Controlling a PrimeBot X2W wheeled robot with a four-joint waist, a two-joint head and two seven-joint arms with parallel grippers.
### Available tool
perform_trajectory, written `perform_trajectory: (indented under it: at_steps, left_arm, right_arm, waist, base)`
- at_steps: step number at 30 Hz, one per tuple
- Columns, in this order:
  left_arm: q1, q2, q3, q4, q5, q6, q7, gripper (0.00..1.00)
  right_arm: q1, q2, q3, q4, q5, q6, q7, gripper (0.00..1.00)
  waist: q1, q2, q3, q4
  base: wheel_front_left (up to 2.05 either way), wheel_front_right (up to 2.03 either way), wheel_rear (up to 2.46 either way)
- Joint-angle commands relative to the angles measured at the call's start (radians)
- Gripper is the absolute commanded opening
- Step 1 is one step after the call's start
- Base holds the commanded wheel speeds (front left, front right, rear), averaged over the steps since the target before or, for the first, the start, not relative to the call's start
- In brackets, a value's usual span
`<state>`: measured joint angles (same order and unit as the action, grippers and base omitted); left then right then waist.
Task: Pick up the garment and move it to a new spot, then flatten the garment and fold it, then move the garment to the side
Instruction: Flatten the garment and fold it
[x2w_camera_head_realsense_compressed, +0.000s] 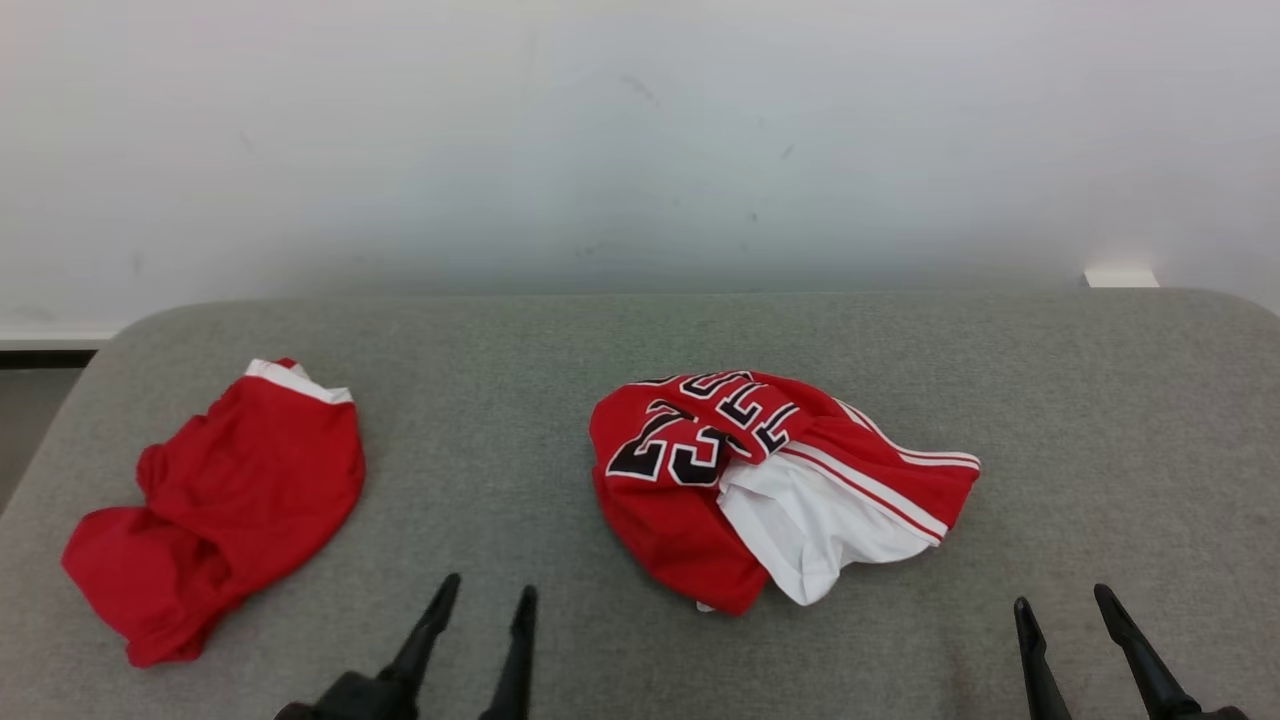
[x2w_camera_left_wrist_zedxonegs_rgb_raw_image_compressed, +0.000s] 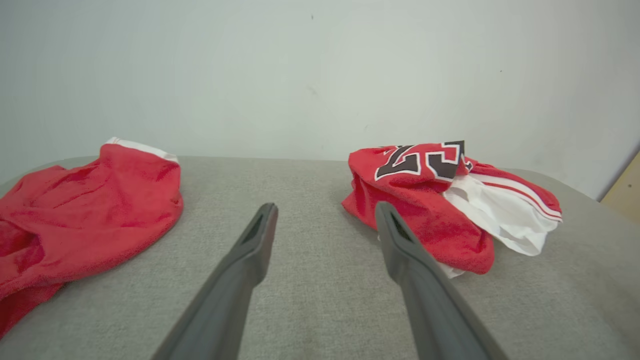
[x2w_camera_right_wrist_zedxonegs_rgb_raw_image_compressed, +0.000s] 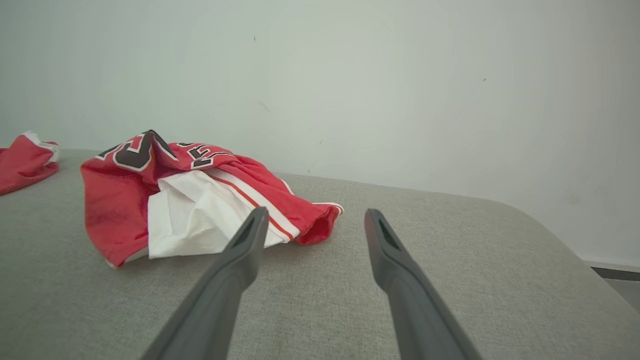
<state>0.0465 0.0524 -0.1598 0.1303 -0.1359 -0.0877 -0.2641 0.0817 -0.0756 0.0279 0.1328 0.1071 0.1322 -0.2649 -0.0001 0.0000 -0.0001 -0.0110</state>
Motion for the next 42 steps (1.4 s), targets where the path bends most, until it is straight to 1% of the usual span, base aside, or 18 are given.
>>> perform_trajectory:
  at_steps: [1, 5, 9, 10, 16, 21, 24, 27, 28, 29, 30, 33, 36, 39, 42]
  left_arm:
    - [-0.044, 0.0, -0.044, 0.005, 0.019, -0.014, -0.001, 1.0]
    - [-0.132, 0.001, -0.133, 0.054, 0.04, -0.03, -0.001, 1.0]
    - [-0.205, 0.0, -0.209, 0.163, 0.053, -0.035, -0.001, 1.0]
    - [-0.205, 0.0, -0.209, 0.163, 0.053, -0.035, -0.001, 1.0]
    - [-0.305, 0.0, -0.273, 0.361, 0.071, -0.039, -0.001, 1.0]
    - [-0.372, 0.0, -0.279, 0.482, 0.083, -0.009, -0.001, 1.0]
    - [-0.404, 0.0, -0.271, 0.555, 0.083, 0.022, -0.001, 1.0]
    - [-0.436, 0.0, -0.266, 0.627, 0.086, 0.043, 0.0, 1.0]
    - [-0.446, 0.0, -0.263, 0.644, 0.082, 0.049, 0.0, 0.66]
    - [-0.454, 0.0, -0.262, 0.664, 0.078, 0.049, 0.0, 0.03]
    - [-0.463, 0.0, -0.258, 0.674, 0.063, 0.043, 0.001, 0.0]
    - [-0.482, 0.0, -0.245, 0.671, 0.007, 0.027, 0.001, 0.0]
    - [-0.501, 0.0, -0.243, 0.628, -0.054, 0.004, 0.0, 0.0]
    - [-0.517, 0.0, -0.253, 0.561, -0.111, -0.018, 0.025, 0.0]
    - [-0.536, -0.001, -0.259, 0.442, -0.189, -0.035, 0.085, 0.0]
  right_arm:
    - [-0.02, -0.012, 0.009, -0.008, 0.003, -0.003, 0.001, 1.0]
    - [-0.037, -0.017, 0.025, -0.017, 0.01, -0.003, 0.001, 1.0]
    - [-0.057, -0.02, 0.043, -0.021, 0.013, -0.003, 0.001, 1.0]
    - [-0.057, -0.02, 0.043, -0.021, 0.013, -0.003, 0.001, 1.0]
    - [-0.071, -0.013, 0.067, -0.032, 0.025, -0.003, 0.001, 1.0]
    - [-0.08, -0.008, 0.069, -0.038, 0.029, -0.003, 0.001, 1.0]
    - [-0.084, -0.003, 0.069, -0.043, 0.03, -0.003, 0.001, 1.0]
    - [-0.088, -0.001, 0.067, -0.045, 0.028, -0.003, 0.001, 1.0]
    - [-0.09, 0.0, 0.067, -0.045, 0.027, -0.003, 0.001, 1.0]
    - [-0.091, 0.001, 0.067, -0.045, 0.026, -0.003, 0.001, 1.0]
    - [-0.092, 0.002, 0.066, -0.043, 0.025, -0.003, 0.001, 1.0]
    - [-0.091, 0.004, 0.06, -0.039, 0.021, -0.003, 0.001, 1.0]
    - [-0.075, 0.006, 0.045, -0.039, 0.02, -0.003, 0.001, 1.0]
    - [-0.057, 0.007, 0.038, -0.034, 0.015, -0.003, 0.001, 1.0]
    - [-0.05, 0.008, 0.038, -0.031, 0.015, -0.003, 0.001, 1.0]
  waist:
    - [0.0001, 0.0, 0.008, -0.024]
    - [0.0001, 0.0, 0.019, -0.068]
    - [0.0001, 0.0, 0.037, -0.124]
    - [0.0001, 0.0, 0.037, -0.124]
    - [0.0001, 0.0, 0.078, -0.199]
    - [0.0001, 0.0, 0.109, -0.243]
    - [0.0001, 0.0, 0.127, -0.262]
    - [0.0001, 0.0, 0.14, -0.273]
    - [0.0001, 0.0, 0.142, -0.276]
    - [0.0001, 0.0, 0.144, -0.277]
    - [0.0001, 0.0, 0.145, -0.278]
    - [0.0001, 0.0, 0.14, -0.277]
    - [0.0001, 0.0, 0.13, -0.263]
    - [0.0001, 0.0, 0.111, -0.24]
    - [0.0001, 0.0, 0.088, -0.217]
  base:
    - [0.0, 0.0, 0.0]
    - [0.0, 0.0, 0.0]
    - [0.0, 0.0, 0.0]
    - [0.0, 0.0, 0.0]
    - [0.0, 0.0, 0.0]
    - [0.0, 0.0, 0.0]
    - [0.0, 0.0, 0.0]
    - [0.0, 0.0, 0.0]
    - [0.0, 0.0, 0.0]
    - [0.0, 0.0, 0.0]
    - [0.0, 0.0, 0.0]
    - [0.0, 0.0, 0.0]
    - [0.0, 0.0, 0.0]
    - [0.0, 0.0, 0.0]
    - [0.0, 0.0, 0.0]
